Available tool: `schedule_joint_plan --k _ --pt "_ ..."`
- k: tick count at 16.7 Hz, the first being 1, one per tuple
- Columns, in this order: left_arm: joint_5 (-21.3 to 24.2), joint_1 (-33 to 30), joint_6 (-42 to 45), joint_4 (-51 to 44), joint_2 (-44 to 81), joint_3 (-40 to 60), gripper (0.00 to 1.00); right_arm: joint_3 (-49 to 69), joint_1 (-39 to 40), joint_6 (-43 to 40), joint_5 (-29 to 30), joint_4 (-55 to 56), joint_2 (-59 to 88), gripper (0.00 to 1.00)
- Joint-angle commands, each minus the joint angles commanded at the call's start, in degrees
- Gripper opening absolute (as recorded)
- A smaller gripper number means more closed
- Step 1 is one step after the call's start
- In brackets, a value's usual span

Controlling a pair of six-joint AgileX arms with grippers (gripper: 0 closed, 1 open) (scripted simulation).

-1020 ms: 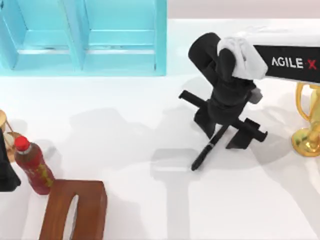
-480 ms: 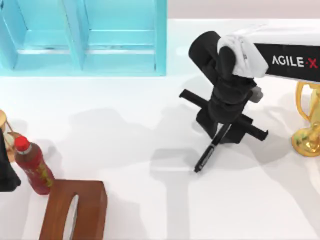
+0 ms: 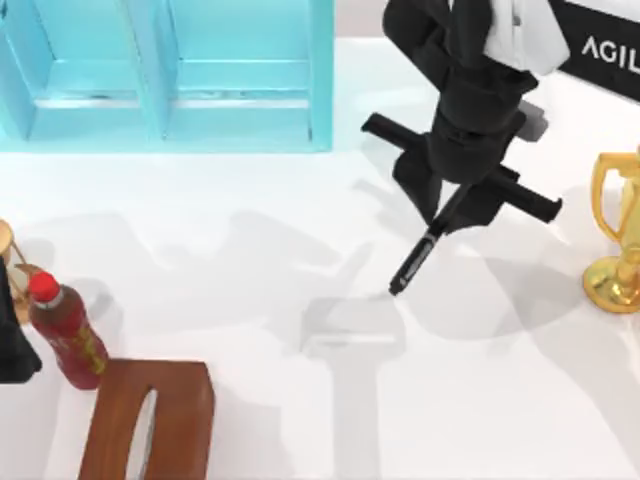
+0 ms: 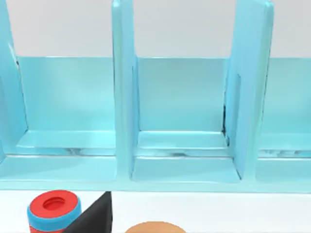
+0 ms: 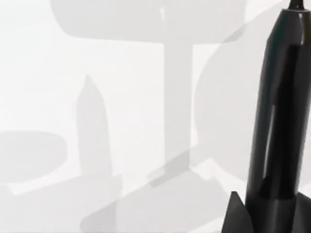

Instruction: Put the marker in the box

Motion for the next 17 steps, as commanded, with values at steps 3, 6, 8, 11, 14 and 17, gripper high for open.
schedule_joint_plan --k 3,6,8,11,14,17 --pt "0.00 0.00 0.00 0.00 0.00 0.00 1.00 1.21 -0.04 -0.15 0.06 -1.48 -0.65 0.00" --pt "0.00 0.00 0.00 0.00 0.00 0.00 1.00 1.16 -0.01 -0.08 0.02 -1.27 -0.48 0.00" --pt "0.00 0.00 0.00 0.00 0.00 0.00 1.00 2.77 -1.00 -0.27 -0.31 0.07 -1.78 0.00" --pt "0.00 0.00 0.00 0.00 0.00 0.00 1.00 6.75 -5.62 -1.46 -1.25 3.46 -5.72 0.00" --pt "0.00 0.00 0.00 0.00 0.00 0.00 1.00 8.89 -14.45 -3.52 -1.37 5.80 -8.90 0.00" --pt "0.00 0.00 0.00 0.00 0.00 0.00 1.00 7.98 -26.53 -5.69 0.19 6.09 -9.51 0.00"
